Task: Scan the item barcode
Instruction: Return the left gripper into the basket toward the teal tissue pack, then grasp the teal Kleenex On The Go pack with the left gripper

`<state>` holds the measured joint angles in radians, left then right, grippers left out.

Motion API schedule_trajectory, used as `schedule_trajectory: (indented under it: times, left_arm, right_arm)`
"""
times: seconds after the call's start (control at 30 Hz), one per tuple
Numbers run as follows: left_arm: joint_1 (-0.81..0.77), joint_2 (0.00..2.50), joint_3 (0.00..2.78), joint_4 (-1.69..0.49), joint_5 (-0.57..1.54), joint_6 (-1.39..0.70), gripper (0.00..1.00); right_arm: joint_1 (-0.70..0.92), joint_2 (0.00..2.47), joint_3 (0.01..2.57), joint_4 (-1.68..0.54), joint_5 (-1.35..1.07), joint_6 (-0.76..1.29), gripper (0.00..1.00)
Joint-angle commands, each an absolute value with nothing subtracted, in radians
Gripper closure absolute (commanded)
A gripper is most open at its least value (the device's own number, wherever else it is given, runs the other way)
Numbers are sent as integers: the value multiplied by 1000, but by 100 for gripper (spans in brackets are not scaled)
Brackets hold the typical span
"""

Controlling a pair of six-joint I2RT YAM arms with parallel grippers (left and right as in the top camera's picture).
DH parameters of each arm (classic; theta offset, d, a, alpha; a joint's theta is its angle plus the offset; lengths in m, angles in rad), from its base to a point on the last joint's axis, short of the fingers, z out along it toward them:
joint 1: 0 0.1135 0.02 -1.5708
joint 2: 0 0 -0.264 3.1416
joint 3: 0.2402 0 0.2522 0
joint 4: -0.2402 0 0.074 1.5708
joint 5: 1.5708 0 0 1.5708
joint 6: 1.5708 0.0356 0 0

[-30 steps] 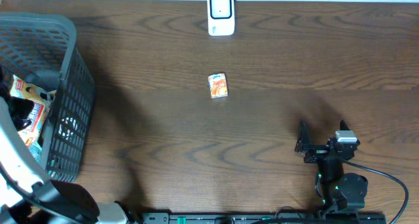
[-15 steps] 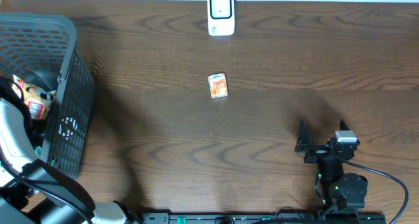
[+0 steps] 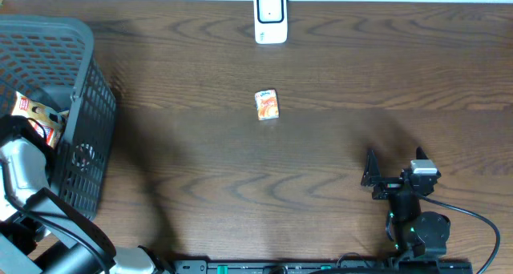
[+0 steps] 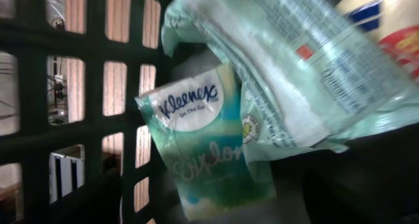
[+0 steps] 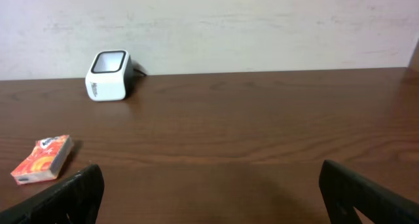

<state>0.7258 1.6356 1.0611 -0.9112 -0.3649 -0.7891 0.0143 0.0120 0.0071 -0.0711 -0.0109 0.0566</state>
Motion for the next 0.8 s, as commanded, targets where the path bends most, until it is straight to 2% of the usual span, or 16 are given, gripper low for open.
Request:
schedule_trajectory:
  times: [0.0,0.07,0.3,0.67,0.73,0.77]
  left_arm:
    - [730,1644,1033,-884,-379,-799,16]
    - [730,1644,1027,-876,-379,-799,18]
    - [730,1644,1022,-867,-379,-798,35]
    - [730,1645,939,-785,-379,-798,35]
    - [730,1645,920,-764,-379,-798,36]
    - [730,1645,915,-759,-379,-797,40]
  right_arm:
    - [8,7,5,-75,-9,58,1]
    - [8,7,5,-75,-9,58,1]
    - [8,7,5,-75,-9,58,1]
    - [8,7,5,-75,-9,59,1]
    - [8,7,5,-75,-9,58,1]
    - [8,7,5,-75,-9,58,1]
